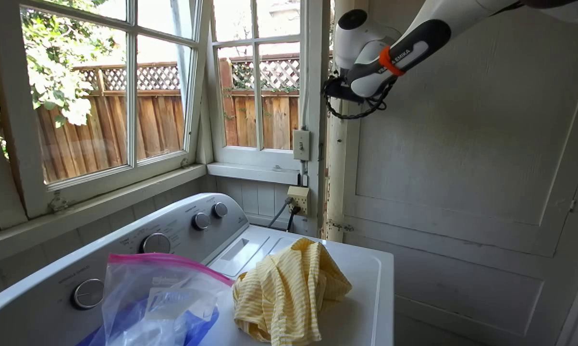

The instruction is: Close the door completely

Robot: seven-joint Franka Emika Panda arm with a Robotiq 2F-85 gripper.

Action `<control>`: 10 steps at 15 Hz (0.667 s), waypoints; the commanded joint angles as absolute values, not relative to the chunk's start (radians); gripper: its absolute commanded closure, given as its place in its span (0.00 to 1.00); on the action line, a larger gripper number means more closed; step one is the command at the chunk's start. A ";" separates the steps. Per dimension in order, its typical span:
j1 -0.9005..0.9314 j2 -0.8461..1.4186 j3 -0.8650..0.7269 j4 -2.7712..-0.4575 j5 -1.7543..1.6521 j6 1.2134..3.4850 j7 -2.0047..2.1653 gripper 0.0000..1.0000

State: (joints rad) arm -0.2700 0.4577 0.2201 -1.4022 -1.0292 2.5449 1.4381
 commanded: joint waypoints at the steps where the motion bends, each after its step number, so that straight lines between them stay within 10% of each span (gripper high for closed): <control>1: -0.220 0.525 0.187 -1.302 -1.081 2.483 1.508 0.40; 5: -0.197 0.561 0.169 -1.255 -1.088 2.449 1.522 0.48; 10: -0.196 0.584 0.155 -1.232 -1.088 2.474 1.514 0.31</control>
